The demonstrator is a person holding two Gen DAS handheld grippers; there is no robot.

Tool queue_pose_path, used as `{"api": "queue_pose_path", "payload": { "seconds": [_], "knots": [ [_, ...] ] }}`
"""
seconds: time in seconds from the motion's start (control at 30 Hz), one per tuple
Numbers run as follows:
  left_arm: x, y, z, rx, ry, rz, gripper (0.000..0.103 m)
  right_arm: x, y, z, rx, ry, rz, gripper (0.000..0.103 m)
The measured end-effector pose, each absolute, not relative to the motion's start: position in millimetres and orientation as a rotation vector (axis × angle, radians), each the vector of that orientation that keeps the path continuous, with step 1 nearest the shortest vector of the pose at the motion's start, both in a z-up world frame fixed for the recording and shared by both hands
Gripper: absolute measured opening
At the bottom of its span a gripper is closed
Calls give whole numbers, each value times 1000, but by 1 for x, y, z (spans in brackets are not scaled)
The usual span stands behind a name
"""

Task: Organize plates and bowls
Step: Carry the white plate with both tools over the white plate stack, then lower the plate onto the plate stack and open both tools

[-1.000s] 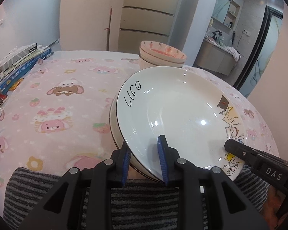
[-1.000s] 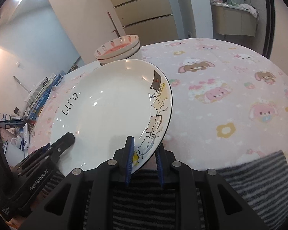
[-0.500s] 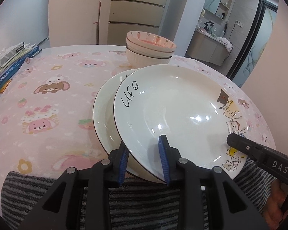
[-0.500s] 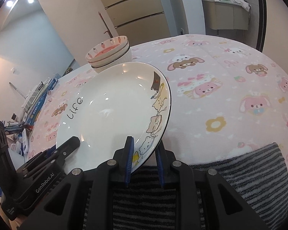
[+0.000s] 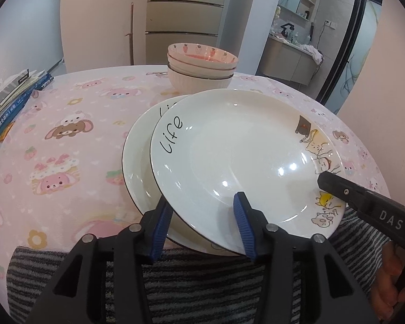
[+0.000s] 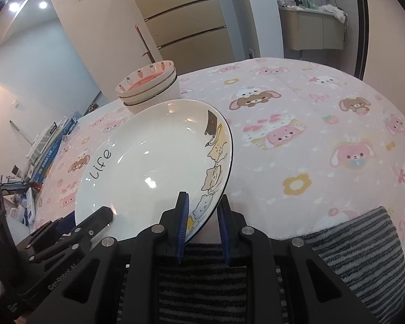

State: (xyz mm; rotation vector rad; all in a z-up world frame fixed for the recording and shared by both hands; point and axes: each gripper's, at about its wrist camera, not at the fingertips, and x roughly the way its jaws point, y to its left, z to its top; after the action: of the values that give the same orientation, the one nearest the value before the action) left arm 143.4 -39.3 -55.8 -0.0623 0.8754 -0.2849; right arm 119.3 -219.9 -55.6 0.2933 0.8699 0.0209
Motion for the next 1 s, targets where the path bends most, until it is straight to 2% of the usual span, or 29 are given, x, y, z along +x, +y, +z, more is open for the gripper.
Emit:
{"api": "queue_pose_path", "payload": {
  "seconds": [0.33,0.53,0.63,1.0],
  "knots": [
    [140,-33,-51,-82,855,-274,45,119,-217,-52,241,836,-41,20],
    [126,-21,-31,-89,733,-257,54,120,-216,-50,219,826,-50,18],
    [123,-16,-25,-82,696,-228,55,121,-215,-50,214,827,-51,18],
    [153,11,-54,-191,882,-110,57,125,-213,-51,188,840,-39,18]
  ]
}}
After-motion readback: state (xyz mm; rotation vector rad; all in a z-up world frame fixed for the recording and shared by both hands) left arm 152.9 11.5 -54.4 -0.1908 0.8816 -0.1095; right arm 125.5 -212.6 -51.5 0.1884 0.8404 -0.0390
